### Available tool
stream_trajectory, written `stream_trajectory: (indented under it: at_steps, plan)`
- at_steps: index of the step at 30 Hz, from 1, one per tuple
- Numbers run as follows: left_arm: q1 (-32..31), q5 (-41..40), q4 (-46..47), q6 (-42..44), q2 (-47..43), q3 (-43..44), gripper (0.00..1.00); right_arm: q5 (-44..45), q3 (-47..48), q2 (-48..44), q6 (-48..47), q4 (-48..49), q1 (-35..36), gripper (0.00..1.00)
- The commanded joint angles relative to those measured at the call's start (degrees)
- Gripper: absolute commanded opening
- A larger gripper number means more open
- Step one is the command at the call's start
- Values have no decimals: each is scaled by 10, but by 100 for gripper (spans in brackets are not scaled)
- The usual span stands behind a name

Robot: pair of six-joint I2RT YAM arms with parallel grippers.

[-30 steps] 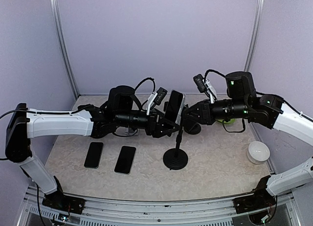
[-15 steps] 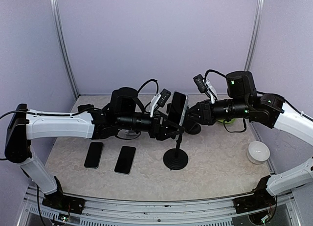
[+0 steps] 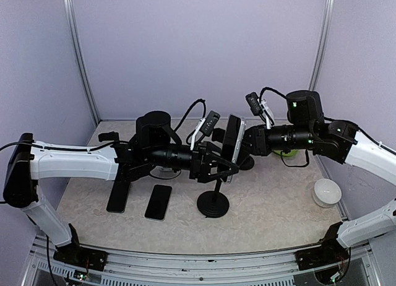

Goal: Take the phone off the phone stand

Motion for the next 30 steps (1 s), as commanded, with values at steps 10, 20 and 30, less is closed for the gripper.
stream_trajectory:
  at_steps: [10,20,30]
  plan:
    - [-7,-83,-28,77,-64,29,24,31,11,19,11,-16,-2,0]
    - [58,-221,-96,83,-172,-14,24,64,87,71,-30,19,-2,0]
    - [97,-286,-128,63,-225,-51,25,103,166,146,-91,61,-12,0]
